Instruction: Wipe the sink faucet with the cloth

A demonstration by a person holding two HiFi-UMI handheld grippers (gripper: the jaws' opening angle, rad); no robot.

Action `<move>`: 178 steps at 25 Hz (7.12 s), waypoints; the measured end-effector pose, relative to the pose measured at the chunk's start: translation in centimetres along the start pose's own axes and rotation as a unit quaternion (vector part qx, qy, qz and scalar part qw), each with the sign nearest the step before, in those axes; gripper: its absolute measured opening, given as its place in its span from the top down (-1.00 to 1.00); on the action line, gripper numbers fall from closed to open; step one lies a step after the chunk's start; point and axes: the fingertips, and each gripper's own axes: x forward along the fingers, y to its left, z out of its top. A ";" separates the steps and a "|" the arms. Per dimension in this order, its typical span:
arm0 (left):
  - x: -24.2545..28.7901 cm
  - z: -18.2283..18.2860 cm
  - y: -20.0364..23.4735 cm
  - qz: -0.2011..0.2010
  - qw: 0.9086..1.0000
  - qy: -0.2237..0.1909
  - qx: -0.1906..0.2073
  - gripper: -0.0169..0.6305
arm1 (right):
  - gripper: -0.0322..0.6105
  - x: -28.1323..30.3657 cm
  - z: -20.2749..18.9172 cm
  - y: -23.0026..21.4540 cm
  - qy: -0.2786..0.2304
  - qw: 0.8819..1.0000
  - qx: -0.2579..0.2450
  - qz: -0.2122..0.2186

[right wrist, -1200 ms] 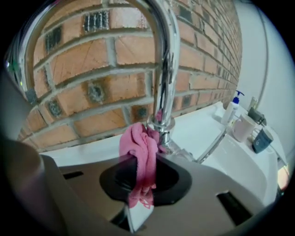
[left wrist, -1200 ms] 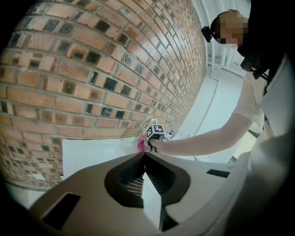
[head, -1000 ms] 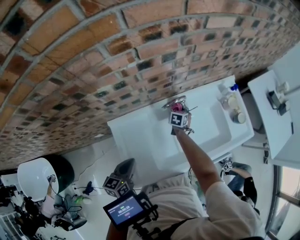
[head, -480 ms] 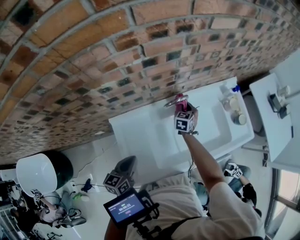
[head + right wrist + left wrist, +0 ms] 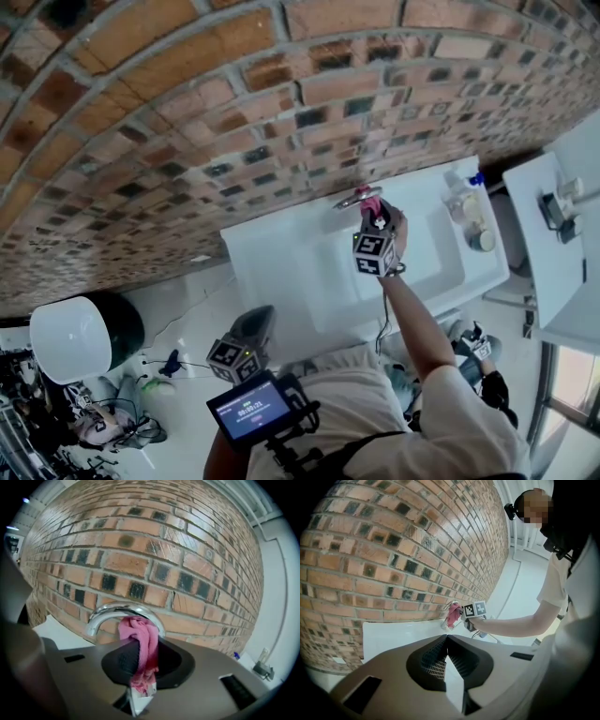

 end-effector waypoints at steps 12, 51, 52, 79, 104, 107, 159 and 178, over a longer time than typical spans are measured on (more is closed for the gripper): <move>1.1 0.2 -0.8 -0.012 1.000 0.002 -0.008 0.99 | 0.68 -1.1 1.5 2.7 -0.032 0.998 -0.033 0.031; 1.2 0.0 -0.2 0.002 1.000 0.003 -0.007 1.00 | 0.69 -6.1 6.1 12.3 -0.064 0.969 0.004 0.240; 1.1 0.0 -0.1 0.004 1.000 0.002 -0.009 1.00 | 0.69 -6.6 7.4 12.5 -0.072 0.965 -0.046 0.247; 1.9 0.8 -1.3 0.004 1.000 -0.006 -0.008 0.99 | 0.69 3.0 5.7 -0.1 0.160 0.887 -0.277 0.334; 2.8 -1.0 -0.7 0.031 0.999 0.032 -0.027 0.99 | 0.69 10.9 -8.6 -2.0 0.236 0.871 -0.177 0.392; 3.4 -0.8 -1.1 0.028 0.999 0.034 -0.024 0.99 | 0.70 12.2 -10.2 -2.7 0.252 0.867 -0.227 0.365; -20.3 -1.4 -2.7 -0.140 0.979 -0.135 0.064 0.99 | 0.67 -43.2 7.2 16.5 -0.051 0.963 0.149 0.219; -20.8 -4.3 -7.2 -0.119 0.983 -0.115 0.077 0.99 | 0.67 -47.9 -0.6 12.9 -0.031 0.953 0.223 0.201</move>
